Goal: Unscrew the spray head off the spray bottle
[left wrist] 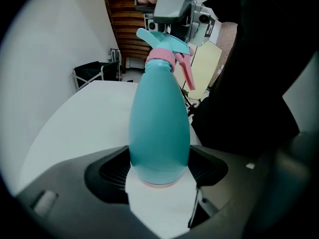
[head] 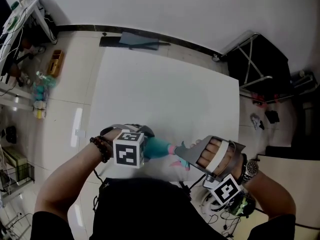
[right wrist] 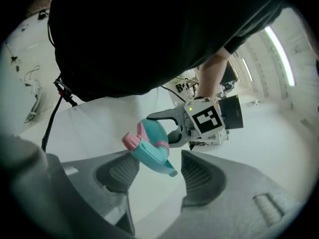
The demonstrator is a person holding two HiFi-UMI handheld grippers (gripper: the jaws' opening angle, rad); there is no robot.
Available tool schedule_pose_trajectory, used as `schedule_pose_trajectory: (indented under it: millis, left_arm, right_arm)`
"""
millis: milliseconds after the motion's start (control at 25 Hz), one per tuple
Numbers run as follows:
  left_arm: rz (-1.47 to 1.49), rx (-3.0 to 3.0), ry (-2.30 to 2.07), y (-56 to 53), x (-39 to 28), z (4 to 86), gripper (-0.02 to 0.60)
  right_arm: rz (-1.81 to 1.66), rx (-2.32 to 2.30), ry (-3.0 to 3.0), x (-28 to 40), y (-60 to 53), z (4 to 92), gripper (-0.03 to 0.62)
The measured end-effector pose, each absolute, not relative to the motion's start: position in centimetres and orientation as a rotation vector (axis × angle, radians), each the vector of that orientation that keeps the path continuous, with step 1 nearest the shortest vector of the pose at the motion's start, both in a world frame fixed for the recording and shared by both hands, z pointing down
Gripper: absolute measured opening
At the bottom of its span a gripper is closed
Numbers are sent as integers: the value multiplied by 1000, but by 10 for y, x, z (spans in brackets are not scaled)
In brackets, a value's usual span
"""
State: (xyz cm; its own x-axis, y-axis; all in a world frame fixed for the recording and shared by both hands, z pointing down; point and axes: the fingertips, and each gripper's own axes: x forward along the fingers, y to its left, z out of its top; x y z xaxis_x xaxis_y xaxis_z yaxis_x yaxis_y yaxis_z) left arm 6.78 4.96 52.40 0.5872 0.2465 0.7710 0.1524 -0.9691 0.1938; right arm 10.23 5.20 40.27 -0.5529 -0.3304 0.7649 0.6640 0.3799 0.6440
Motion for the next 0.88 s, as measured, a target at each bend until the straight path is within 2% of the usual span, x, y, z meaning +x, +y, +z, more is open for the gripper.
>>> schedule_pose_trajectory:
  millis: [280, 560, 880]
  left_arm:
    - [1348, 2691, 427, 62, 73, 521, 383]
    - [1406, 2704, 454, 65, 74, 523, 383]
    - [1512, 2777, 349, 50, 75, 526, 382]
  right_arm:
    - [-1355, -379, -1700, 101, 65, 416, 155]
    - [-1350, -395, -1710, 100, 67, 418, 120]
    - [-1113, -318, -1801, 106, 59, 420, 117]
